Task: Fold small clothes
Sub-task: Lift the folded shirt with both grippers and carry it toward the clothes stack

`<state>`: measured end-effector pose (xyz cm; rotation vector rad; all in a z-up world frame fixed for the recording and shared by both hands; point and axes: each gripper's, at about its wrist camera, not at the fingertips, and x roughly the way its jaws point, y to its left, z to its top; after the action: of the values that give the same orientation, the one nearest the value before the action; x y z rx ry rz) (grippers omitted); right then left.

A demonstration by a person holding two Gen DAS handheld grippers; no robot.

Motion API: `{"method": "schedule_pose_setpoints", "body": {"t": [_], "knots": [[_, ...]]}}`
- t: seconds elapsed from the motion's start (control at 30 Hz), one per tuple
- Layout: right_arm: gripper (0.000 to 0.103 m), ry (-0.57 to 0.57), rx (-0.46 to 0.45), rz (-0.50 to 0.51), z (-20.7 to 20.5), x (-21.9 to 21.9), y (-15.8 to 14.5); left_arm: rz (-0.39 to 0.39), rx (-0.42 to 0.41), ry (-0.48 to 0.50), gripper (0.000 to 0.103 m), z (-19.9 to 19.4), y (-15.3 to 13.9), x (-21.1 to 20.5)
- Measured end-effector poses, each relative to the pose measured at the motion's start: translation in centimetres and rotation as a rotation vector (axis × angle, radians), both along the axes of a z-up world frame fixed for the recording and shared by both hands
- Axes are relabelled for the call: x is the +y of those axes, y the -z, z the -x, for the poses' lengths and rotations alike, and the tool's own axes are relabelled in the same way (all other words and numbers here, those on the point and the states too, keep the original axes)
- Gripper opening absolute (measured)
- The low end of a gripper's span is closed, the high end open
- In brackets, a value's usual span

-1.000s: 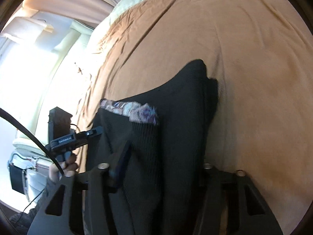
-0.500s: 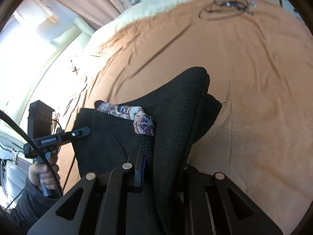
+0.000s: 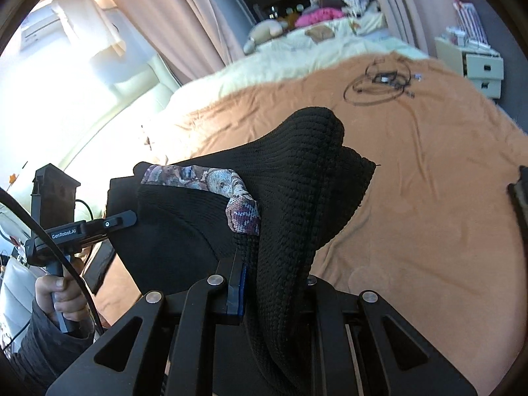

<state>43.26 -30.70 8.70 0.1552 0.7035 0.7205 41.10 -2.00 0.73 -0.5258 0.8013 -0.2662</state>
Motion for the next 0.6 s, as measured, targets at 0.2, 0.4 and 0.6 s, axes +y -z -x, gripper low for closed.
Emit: {"method": "schedule_pose_setpoints", "body": {"t": [0.2,0.4,0.6], "knots": [[0.01,0.036,-0.086,-0.021,5.7,-2.8,-2.6,-0.011,-0.076,0.036,0.006,3.5,-4.3,-2.6],[0.01,0.075,-0.159,-0.013,10.7,-6.2,-6.5,-0.005,-0.142,0.078,0.006,5.5,-8.8,-6.2],[0.01,0.116,-0.245,-0.007,15.0,-10.2,-9.9,-0.015,-0.198,0.14,0.006,5.5,-13.3,-10.2]]}}
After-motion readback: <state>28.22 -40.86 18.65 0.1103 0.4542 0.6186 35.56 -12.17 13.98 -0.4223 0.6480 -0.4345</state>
